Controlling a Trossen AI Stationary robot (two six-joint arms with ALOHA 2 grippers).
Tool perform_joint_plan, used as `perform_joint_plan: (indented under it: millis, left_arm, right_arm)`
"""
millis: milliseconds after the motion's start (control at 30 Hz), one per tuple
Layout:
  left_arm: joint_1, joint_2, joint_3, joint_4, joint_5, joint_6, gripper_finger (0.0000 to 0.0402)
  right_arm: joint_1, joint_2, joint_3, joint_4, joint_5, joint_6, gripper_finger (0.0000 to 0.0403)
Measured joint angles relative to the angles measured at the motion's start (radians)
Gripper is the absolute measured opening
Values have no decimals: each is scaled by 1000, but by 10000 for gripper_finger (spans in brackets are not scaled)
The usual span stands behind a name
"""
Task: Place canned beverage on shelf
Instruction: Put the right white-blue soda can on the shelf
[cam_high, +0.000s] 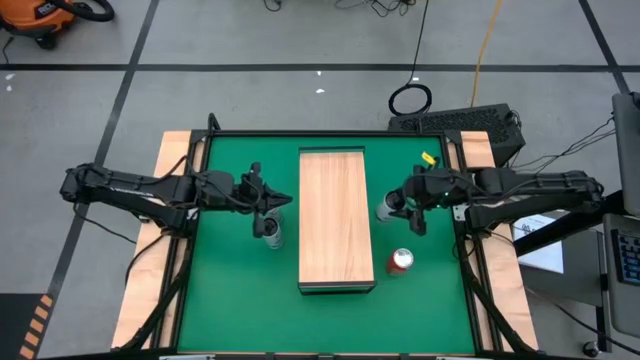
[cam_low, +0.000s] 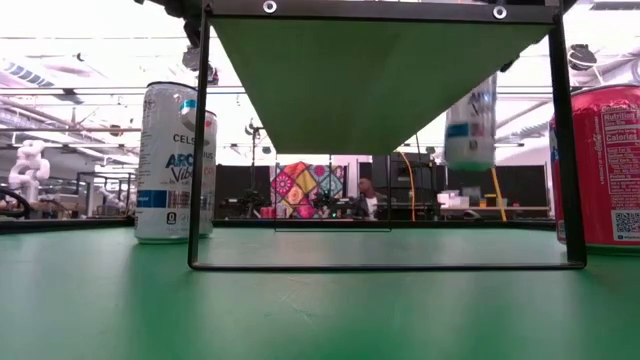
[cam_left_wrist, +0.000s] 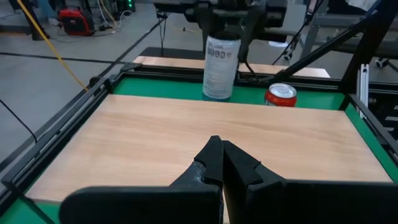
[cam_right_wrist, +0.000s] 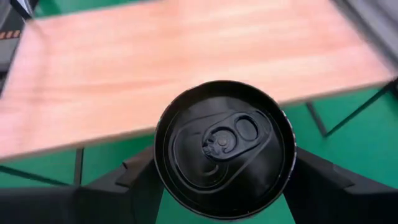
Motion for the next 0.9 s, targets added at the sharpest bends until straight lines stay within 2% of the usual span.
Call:
perform_joint_plan:
  millis: [400, 900]
  left_arm:
    - [0, 4, 0, 51, 0, 25, 0]
    - [0, 4, 0, 86, 0, 28, 0]
  right_arm:
    - [0, 0, 95, 0, 98, -57, 254]
    - [0, 0, 177, -27, 100, -72, 255]
